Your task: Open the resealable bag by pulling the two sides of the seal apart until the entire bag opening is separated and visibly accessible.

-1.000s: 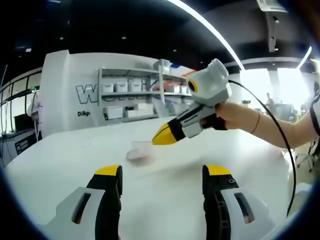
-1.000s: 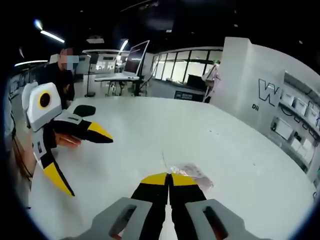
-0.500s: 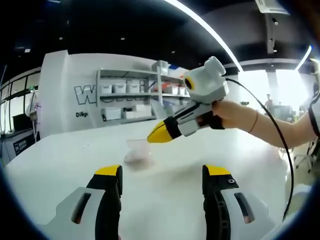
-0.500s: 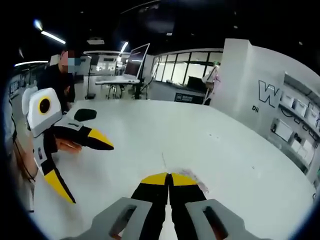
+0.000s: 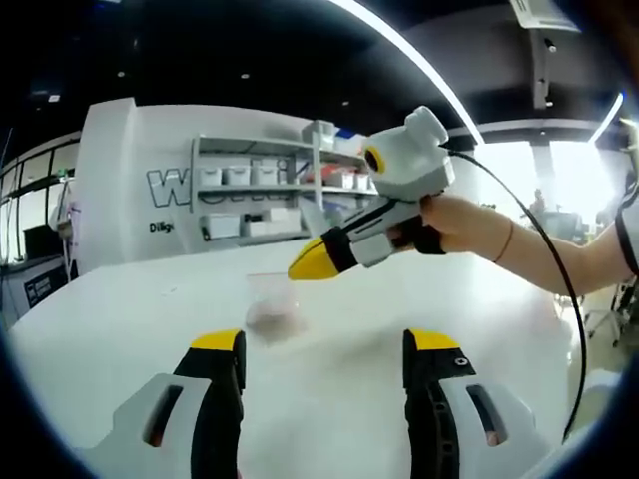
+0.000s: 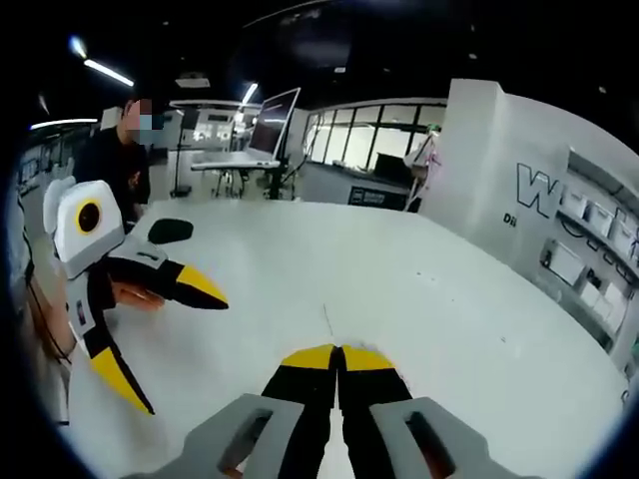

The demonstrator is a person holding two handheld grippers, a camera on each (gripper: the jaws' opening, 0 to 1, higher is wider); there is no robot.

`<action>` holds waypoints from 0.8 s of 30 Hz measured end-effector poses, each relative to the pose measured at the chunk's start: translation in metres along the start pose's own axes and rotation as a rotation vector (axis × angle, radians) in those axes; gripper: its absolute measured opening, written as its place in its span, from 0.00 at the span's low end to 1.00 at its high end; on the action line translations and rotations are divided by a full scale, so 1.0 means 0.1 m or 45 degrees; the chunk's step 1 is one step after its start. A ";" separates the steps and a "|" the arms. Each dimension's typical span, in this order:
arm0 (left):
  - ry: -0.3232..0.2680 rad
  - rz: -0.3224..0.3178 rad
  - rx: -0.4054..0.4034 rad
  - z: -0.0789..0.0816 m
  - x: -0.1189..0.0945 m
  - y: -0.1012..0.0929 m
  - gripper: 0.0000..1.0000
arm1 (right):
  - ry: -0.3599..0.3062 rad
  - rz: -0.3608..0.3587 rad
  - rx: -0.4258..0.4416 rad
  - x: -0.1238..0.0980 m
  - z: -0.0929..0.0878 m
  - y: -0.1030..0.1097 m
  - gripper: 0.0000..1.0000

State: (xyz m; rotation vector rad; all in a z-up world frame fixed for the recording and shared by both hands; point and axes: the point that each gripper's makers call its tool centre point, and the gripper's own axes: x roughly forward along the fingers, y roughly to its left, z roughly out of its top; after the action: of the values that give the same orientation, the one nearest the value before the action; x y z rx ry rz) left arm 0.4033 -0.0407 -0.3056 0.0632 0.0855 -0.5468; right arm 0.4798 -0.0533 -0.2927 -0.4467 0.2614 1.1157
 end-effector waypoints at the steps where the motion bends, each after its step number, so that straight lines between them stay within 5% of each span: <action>1: 0.001 0.001 0.000 0.00 0.00 0.00 0.63 | -0.001 0.000 0.001 0.00 0.00 0.00 0.00; 24: 0.003 0.002 -0.007 -0.01 -0.01 0.00 0.63 | -0.027 -0.024 -0.006 -0.08 0.11 -0.04 0.00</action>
State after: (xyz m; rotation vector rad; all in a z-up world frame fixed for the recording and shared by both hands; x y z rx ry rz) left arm 0.4025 -0.0400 -0.3067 0.0584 0.0895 -0.5448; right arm 0.4794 -0.0565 -0.2790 -0.4407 0.2358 1.1023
